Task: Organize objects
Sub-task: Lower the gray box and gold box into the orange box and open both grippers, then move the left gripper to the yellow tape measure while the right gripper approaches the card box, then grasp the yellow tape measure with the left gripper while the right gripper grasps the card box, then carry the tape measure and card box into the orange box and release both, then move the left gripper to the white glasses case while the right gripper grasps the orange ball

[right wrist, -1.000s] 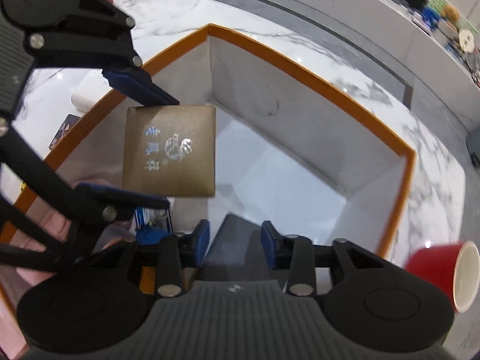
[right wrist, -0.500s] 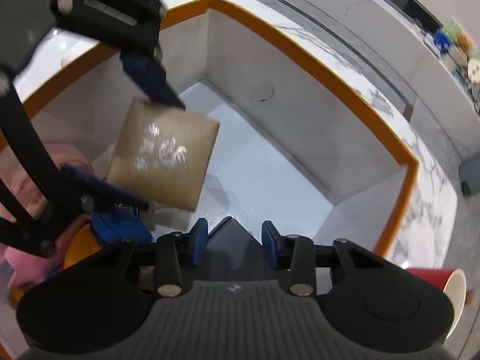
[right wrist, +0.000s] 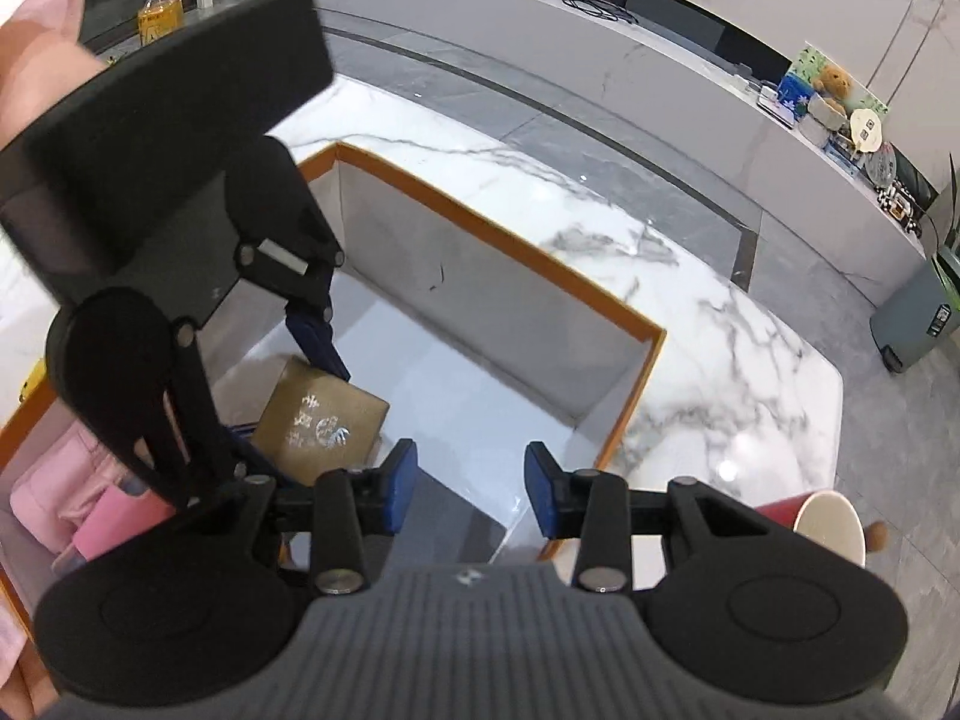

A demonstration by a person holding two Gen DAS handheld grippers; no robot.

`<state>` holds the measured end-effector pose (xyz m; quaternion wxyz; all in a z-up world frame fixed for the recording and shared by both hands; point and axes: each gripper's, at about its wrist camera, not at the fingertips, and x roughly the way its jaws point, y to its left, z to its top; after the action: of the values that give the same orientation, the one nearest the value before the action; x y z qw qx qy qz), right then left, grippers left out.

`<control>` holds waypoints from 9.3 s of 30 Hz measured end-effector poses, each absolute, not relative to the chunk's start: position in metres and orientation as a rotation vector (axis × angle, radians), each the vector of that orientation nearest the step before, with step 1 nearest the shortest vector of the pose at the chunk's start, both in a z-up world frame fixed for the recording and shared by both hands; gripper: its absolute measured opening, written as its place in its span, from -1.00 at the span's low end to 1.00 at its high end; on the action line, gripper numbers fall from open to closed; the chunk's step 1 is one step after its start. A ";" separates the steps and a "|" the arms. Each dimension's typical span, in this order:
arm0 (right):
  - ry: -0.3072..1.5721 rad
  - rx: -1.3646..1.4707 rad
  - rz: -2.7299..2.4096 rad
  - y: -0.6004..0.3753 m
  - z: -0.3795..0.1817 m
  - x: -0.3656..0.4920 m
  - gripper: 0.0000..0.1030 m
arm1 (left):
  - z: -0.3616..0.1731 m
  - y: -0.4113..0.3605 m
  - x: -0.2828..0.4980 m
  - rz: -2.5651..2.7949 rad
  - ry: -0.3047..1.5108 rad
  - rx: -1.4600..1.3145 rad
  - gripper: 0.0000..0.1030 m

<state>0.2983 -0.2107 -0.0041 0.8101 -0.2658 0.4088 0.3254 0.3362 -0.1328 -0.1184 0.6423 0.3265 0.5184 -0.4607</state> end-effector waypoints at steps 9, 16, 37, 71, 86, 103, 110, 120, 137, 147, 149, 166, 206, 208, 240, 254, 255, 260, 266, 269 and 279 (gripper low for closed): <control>0.901 -0.582 0.697 -0.209 -0.004 0.289 -0.19 | -0.122 -0.134 0.343 -1.047 1.220 0.736 0.46; 0.903 -0.563 0.681 -0.217 -0.014 0.299 -0.19 | -0.124 -0.131 0.358 -1.096 1.221 0.653 0.22; 0.906 -0.503 0.691 -0.214 0.002 0.291 -0.19 | -0.089 -0.100 0.334 -1.053 1.061 0.499 0.19; 0.937 -0.704 1.082 -0.034 -0.033 0.152 -0.11 | -0.097 0.069 0.172 -0.706 0.994 0.432 0.46; 0.971 -0.888 1.159 -0.007 -0.052 0.185 -0.07 | -0.128 0.071 0.183 -0.753 1.040 0.461 0.20; 0.922 -1.363 1.384 0.072 -0.089 0.206 0.33 | -0.107 0.136 0.181 -0.560 1.073 0.326 0.19; 0.933 -1.415 1.378 0.079 -0.104 0.208 0.34 | -0.104 0.136 0.181 -0.563 1.069 0.312 0.19; 0.986 -1.291 1.296 0.076 -0.106 0.213 0.29 | -0.102 0.136 0.175 -0.535 1.067 0.306 0.19; 1.023 -0.593 1.019 0.009 0.039 0.224 0.28 | 0.002 0.086 0.159 -0.514 0.838 0.377 0.19; 1.042 -0.301 0.698 -0.103 0.076 0.260 0.29 | 0.024 0.011 0.188 -0.556 0.752 0.392 0.19; 1.103 -0.189 0.623 -0.121 0.058 0.275 0.29 | 0.020 0.001 0.198 -0.562 0.759 0.390 0.19; 1.335 0.357 0.447 -0.141 -0.057 0.347 0.29 | -0.014 -0.020 0.248 -0.562 0.847 0.446 0.19; 1.388 0.075 0.759 -0.102 -0.115 0.409 -0.48 | -0.026 -0.020 0.279 -0.587 0.863 0.403 0.19; 1.409 0.061 0.755 -0.098 -0.117 0.404 -0.49 | -0.027 -0.019 0.278 -0.588 0.857 0.407 0.19; 1.148 -0.081 0.708 -0.170 -0.038 0.345 -0.53 | -0.044 -0.094 0.265 -0.872 0.922 0.778 0.19; 1.118 -0.094 0.704 -0.203 -0.038 0.320 -0.52 | -0.100 -0.130 0.297 -0.909 1.166 0.965 0.19; 1.117 -0.095 0.700 -0.205 -0.039 0.320 -0.52 | -0.102 -0.130 0.298 -0.903 1.172 0.960 0.19; 1.122 -0.077 0.689 -0.213 -0.041 0.320 -0.51 | -0.106 -0.128 0.298 -0.912 1.173 0.941 0.31; 1.134 -0.061 0.688 -0.214 -0.040 0.316 -0.41 | -0.084 -0.117 0.294 -0.906 1.094 0.847 0.49; 1.110 -0.068 0.720 -0.210 -0.032 0.310 -0.40 | -0.064 -0.101 0.286 -0.890 1.038 0.788 0.49; 0.887 -0.245 0.844 -0.155 0.015 0.273 -0.02 | -0.029 -0.037 0.242 -0.739 0.933 0.695 0.49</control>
<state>0.2735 -0.1552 0.0152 0.8113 -0.1146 0.4153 0.3953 0.2422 -0.0369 -0.0293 0.7718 0.3208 0.4303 -0.3409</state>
